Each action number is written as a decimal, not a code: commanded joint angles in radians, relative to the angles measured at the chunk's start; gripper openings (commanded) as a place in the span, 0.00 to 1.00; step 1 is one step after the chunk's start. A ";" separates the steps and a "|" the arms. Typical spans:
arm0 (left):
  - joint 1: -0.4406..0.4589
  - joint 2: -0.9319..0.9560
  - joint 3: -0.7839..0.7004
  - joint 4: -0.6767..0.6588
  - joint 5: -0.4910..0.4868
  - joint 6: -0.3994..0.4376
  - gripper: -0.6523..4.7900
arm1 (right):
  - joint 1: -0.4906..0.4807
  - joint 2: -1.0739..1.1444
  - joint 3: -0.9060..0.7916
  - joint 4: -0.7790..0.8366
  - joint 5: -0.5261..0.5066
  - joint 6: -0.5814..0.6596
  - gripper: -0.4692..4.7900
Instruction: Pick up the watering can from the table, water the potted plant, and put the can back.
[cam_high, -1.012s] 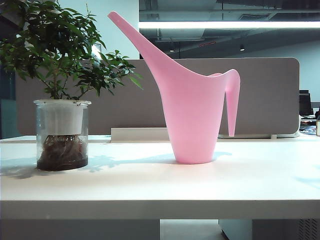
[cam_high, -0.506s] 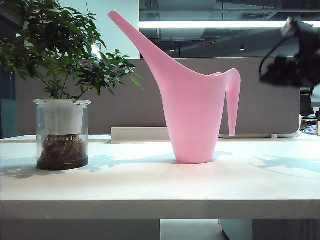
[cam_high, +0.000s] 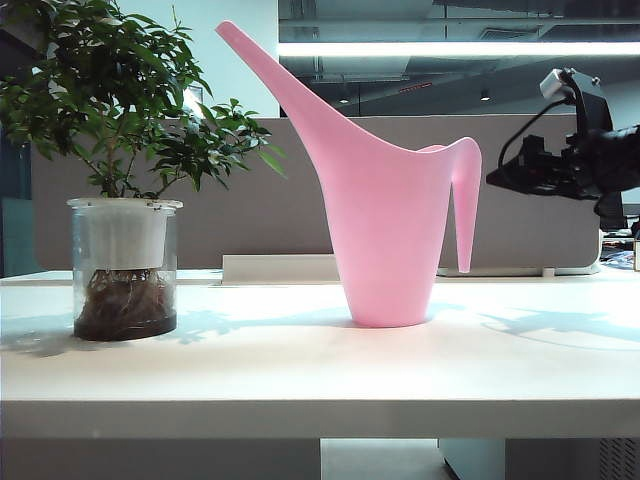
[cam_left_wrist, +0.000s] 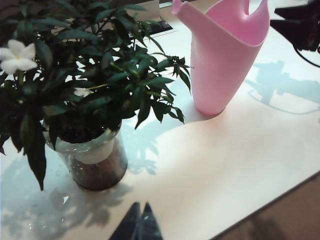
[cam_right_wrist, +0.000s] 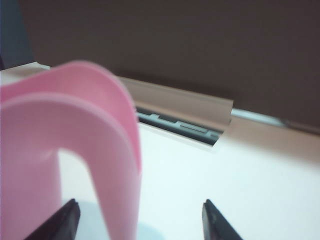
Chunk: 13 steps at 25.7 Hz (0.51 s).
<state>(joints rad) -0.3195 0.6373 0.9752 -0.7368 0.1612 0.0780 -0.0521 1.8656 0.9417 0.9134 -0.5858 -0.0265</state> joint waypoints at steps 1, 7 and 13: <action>-0.001 -0.002 0.003 0.013 0.000 0.000 0.13 | 0.015 0.034 0.051 -0.001 -0.048 -0.008 0.73; -0.001 -0.002 0.003 0.013 0.000 0.000 0.13 | 0.071 0.087 0.119 -0.039 -0.044 -0.077 0.73; -0.001 -0.002 0.003 0.013 0.000 0.000 0.13 | 0.089 0.151 0.194 -0.058 -0.034 -0.079 0.72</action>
<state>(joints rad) -0.3195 0.6373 0.9752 -0.7368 0.1612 0.0780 0.0353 2.0151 1.1221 0.8463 -0.6212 -0.1020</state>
